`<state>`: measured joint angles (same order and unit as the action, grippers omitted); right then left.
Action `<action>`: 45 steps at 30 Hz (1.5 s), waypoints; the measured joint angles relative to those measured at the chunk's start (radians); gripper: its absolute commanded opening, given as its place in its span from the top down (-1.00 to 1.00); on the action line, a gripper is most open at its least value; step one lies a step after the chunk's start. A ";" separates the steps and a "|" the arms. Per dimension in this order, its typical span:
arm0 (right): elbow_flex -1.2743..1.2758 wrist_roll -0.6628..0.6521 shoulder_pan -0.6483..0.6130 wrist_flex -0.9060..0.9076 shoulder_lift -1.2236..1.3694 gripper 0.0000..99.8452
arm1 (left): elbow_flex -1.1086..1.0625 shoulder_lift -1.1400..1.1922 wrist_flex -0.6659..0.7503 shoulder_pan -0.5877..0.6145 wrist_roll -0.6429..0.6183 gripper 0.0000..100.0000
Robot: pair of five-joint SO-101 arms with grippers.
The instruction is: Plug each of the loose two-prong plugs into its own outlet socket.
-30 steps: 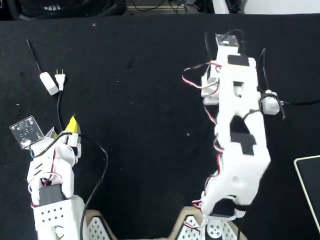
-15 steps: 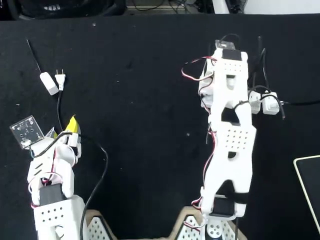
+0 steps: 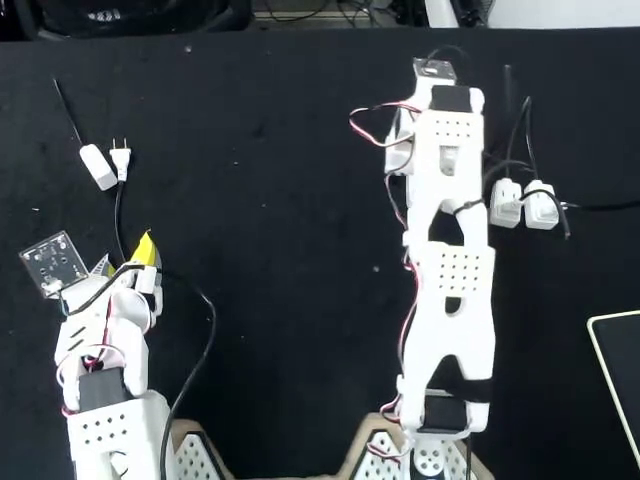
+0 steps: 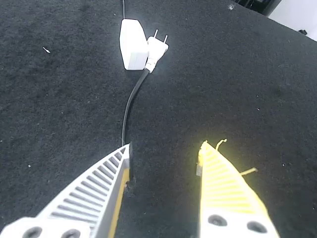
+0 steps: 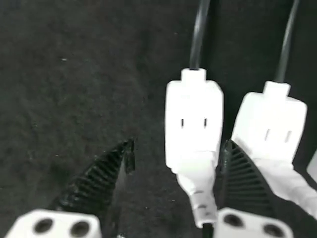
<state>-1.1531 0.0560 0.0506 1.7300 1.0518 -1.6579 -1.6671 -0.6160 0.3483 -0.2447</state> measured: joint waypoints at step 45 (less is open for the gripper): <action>1.958 -0.117 -0.505 -0.980 -1.274 0.50 | 0.034 0.000 -0.095 0.025 0.000 0.55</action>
<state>0.8048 -0.0606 -0.4542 0.7495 -0.2217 -1.6241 -1.6671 -0.7112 0.3728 -0.2447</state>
